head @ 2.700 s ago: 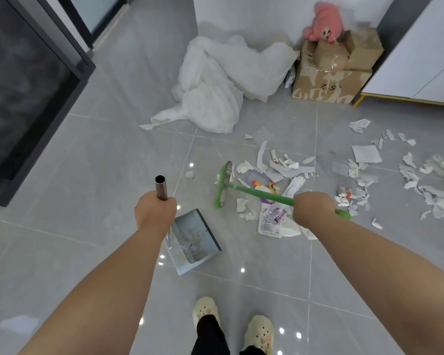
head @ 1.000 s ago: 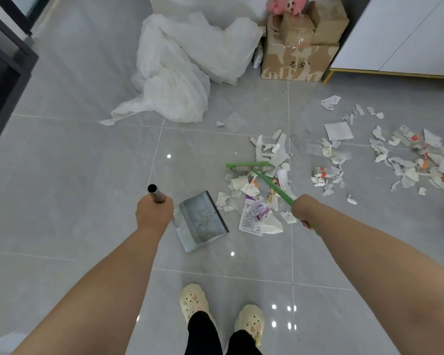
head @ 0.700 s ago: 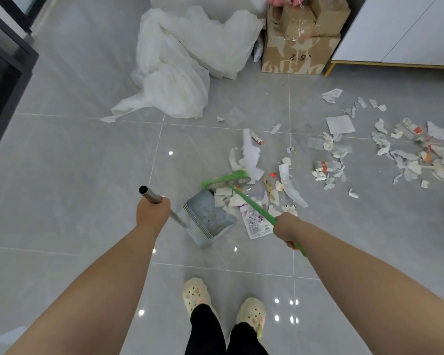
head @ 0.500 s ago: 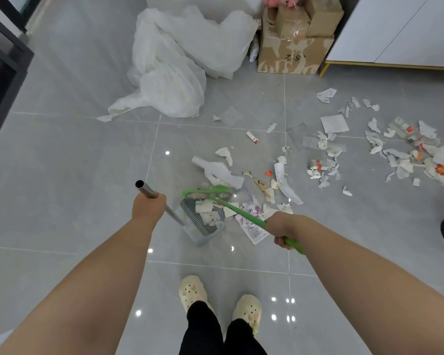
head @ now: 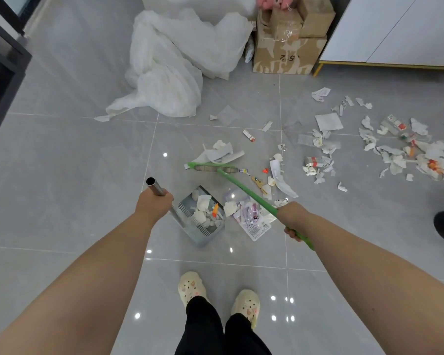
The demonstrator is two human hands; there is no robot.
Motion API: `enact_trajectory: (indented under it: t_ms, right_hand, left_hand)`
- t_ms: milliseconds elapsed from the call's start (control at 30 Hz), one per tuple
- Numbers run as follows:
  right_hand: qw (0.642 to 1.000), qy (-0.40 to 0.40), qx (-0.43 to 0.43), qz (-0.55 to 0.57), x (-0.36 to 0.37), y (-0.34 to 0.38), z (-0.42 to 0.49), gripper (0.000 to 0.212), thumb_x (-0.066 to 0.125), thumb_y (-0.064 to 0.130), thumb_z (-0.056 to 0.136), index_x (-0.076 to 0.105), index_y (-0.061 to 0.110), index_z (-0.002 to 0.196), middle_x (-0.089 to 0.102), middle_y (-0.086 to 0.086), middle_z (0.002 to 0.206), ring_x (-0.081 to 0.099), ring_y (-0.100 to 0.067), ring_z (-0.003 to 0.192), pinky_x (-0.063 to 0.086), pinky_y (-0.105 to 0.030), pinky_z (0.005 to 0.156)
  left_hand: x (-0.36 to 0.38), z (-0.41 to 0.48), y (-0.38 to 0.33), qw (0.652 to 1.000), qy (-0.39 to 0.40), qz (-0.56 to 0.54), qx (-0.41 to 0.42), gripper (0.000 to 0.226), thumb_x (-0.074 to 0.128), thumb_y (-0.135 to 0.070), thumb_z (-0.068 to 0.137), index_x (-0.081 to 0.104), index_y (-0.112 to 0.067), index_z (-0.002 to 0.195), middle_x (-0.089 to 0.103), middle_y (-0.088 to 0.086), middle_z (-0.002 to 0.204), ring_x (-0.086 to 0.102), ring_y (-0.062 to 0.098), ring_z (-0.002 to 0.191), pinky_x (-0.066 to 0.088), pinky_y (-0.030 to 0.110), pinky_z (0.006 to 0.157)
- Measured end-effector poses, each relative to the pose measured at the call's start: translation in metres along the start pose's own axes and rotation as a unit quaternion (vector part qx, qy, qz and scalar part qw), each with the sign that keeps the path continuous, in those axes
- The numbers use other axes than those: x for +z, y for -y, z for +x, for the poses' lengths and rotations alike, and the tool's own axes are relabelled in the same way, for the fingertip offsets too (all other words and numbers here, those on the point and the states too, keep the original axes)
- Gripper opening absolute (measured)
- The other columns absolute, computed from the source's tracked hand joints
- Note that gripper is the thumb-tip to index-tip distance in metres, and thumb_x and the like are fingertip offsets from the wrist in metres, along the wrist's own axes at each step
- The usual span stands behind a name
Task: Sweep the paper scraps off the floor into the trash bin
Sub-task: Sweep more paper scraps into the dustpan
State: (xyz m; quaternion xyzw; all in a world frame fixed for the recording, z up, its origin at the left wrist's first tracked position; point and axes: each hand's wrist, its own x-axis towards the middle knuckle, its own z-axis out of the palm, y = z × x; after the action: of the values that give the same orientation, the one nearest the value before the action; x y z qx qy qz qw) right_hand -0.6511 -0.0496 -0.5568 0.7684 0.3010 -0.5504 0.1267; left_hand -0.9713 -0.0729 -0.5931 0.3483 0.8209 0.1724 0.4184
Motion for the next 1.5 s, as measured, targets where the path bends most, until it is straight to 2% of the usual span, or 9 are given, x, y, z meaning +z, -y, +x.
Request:
enact_trajectory:
  t_ms: [167,333,600,733,833,1067,1267,1400,1500]
  right_hand:
    - [1.000,-0.018,0.019,0.003,0.016,-0.019,-0.004,0.010,0.032,0.008,0.095,0.041,0.008,0.100,0.038,-0.008,0.066,0.030,-0.015,0.049,0.024,-0.019,0.044]
    - [0.995,0.016,0.035,0.091,0.047,-0.034,-0.020,0.016,0.029,0.011,0.096,0.039,0.013,0.108,0.037,-0.007,0.068,0.029,-0.013,0.049,0.021,-0.020,0.049]
    - [0.991,0.078,0.053,0.099,0.069,-0.029,-0.037,0.032,0.029,0.017,0.091,0.039,0.021,0.121,0.038,-0.002,0.062,0.032,-0.008,0.022,0.026,-0.009,0.033]
    - [0.994,0.048,0.042,0.088,0.070,-0.048,-0.036,0.026,0.029,0.018,0.096,0.040,0.016,0.119,0.039,-0.006,0.059,0.031,-0.011,0.024,0.027,-0.010,0.038]
    - [0.996,0.001,0.022,0.089,0.067,-0.064,-0.036,0.030,0.031,0.015,0.097,0.042,0.007,0.124,0.042,-0.010,0.058,0.033,-0.014,0.038,0.028,-0.014,0.040]
    - [0.988,-0.075,0.028,0.136,0.061,-0.087,-0.053,0.014,0.031,0.009,0.096,0.040,0.003,0.106,0.041,-0.011,0.064,0.032,-0.017,0.045,0.024,-0.023,0.047]
    - [0.994,0.002,0.069,0.088,0.085,-0.097,-0.060,0.018,0.023,0.016,0.097,0.033,0.004,0.106,0.038,-0.009,0.053,0.027,-0.018,0.042,0.022,-0.019,0.046]
    - [0.979,0.061,0.070,0.181,0.107,-0.093,-0.065,0.020,0.026,0.019,0.095,0.041,0.007,0.089,0.041,-0.008,0.061,0.030,-0.012,0.043,0.023,-0.022,0.047]
    - [0.979,0.095,0.064,0.167,0.108,-0.090,-0.072,0.020,0.026,0.023,0.095,0.040,0.011,0.088,0.040,-0.006,0.060,0.030,-0.011,0.043,0.024,-0.019,0.046]
  left_hand:
    - [-0.010,0.004,0.014,0.998,0.056,0.026,0.021,0.016,0.054,-0.009,0.085,0.069,-0.007,0.080,0.053,0.002,0.065,0.049,0.019,0.063,0.039,0.022,0.059]
    - [-0.021,0.013,0.033,0.995,0.088,0.033,0.027,0.017,0.054,-0.011,0.085,0.069,-0.007,0.079,0.055,0.004,0.067,0.048,0.018,0.061,0.039,0.022,0.057]
    - [-0.022,0.015,0.041,0.993,0.105,0.031,0.033,0.016,0.057,-0.012,0.088,0.067,-0.013,0.076,0.053,0.003,0.068,0.048,0.019,0.064,0.040,0.029,0.066]
    - [-0.018,0.006,0.047,0.994,0.097,0.007,0.038,0.016,0.058,-0.011,0.085,0.068,-0.014,0.073,0.057,0.005,0.073,0.052,0.020,0.069,0.043,0.031,0.070]
    - [-0.020,0.002,0.054,0.995,0.093,-0.010,0.039,0.018,0.057,-0.009,0.083,0.068,-0.013,0.069,0.058,0.005,0.070,0.053,0.021,0.071,0.045,0.032,0.071]
    - [-0.041,-0.001,0.060,0.985,0.142,0.074,0.059,0.020,0.056,-0.011,0.084,0.070,-0.013,0.070,0.062,0.009,0.076,0.059,0.023,0.077,0.053,0.039,0.079]
    - [-0.032,-0.014,0.061,0.979,0.168,0.084,0.075,0.017,0.055,-0.007,0.085,0.066,-0.004,0.074,0.055,0.012,0.074,0.053,0.022,0.073,0.046,0.033,0.070]
    - [-0.014,-0.021,0.063,0.988,0.132,0.057,0.059,0.022,0.057,-0.011,0.085,0.069,-0.015,0.067,0.061,0.006,0.074,0.057,0.022,0.076,0.053,0.040,0.080]
    - [-0.002,-0.030,0.064,0.991,0.120,0.041,0.045,0.021,0.057,-0.011,0.087,0.069,-0.017,0.070,0.059,0.004,0.074,0.056,0.022,0.078,0.051,0.040,0.081]
